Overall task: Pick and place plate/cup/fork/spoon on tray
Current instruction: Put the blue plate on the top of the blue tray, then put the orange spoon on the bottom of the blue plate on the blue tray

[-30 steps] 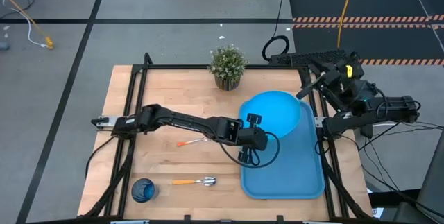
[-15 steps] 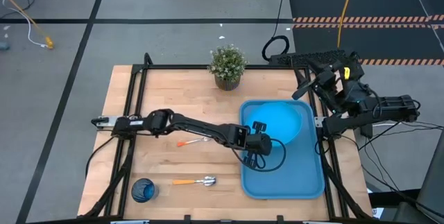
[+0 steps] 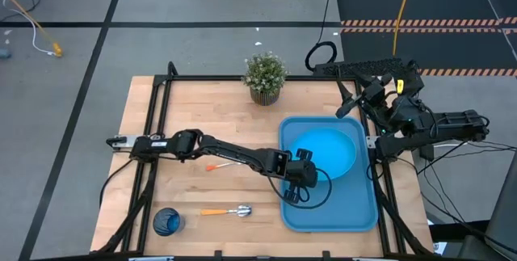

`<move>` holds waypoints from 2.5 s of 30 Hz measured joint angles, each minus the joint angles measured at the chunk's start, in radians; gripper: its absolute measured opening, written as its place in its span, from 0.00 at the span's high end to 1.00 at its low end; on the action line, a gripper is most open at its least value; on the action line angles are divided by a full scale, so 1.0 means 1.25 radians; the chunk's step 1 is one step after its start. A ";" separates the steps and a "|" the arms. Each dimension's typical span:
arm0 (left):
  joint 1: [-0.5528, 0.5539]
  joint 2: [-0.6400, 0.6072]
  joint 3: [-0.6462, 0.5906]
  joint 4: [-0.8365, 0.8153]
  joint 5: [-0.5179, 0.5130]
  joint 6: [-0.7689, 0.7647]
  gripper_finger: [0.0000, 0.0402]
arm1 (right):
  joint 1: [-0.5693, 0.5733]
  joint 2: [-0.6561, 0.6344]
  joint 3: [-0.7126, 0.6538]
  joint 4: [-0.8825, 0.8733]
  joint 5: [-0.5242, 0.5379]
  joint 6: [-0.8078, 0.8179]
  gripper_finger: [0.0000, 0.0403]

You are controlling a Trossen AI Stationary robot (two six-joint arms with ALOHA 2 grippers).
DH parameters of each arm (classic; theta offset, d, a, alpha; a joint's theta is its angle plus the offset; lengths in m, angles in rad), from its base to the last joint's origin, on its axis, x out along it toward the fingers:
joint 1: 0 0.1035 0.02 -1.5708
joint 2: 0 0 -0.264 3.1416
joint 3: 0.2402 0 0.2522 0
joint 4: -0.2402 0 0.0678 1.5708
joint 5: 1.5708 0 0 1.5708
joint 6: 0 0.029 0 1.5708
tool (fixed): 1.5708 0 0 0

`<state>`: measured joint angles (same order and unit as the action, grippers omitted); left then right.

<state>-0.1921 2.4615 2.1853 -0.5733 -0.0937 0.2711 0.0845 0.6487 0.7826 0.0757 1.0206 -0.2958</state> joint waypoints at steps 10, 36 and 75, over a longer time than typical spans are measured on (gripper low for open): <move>0.010 0.000 0.000 -0.006 -0.008 -0.016 0.77 | 0.000 0.000 0.000 -0.020 0.000 0.000 0.43; 0.026 -0.081 -0.002 -0.143 -0.181 0.017 0.64 | 0.000 0.000 0.000 -0.193 -0.006 0.116 0.43; -0.206 -0.358 -0.299 -0.648 -0.109 -0.626 0.64 | 0.026 0.017 -0.046 -0.232 -0.214 0.315 0.43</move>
<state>-0.4491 2.0140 1.8111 -1.3830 -0.2296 -0.5117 0.1174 0.6699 0.7250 -0.2143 0.7532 0.0984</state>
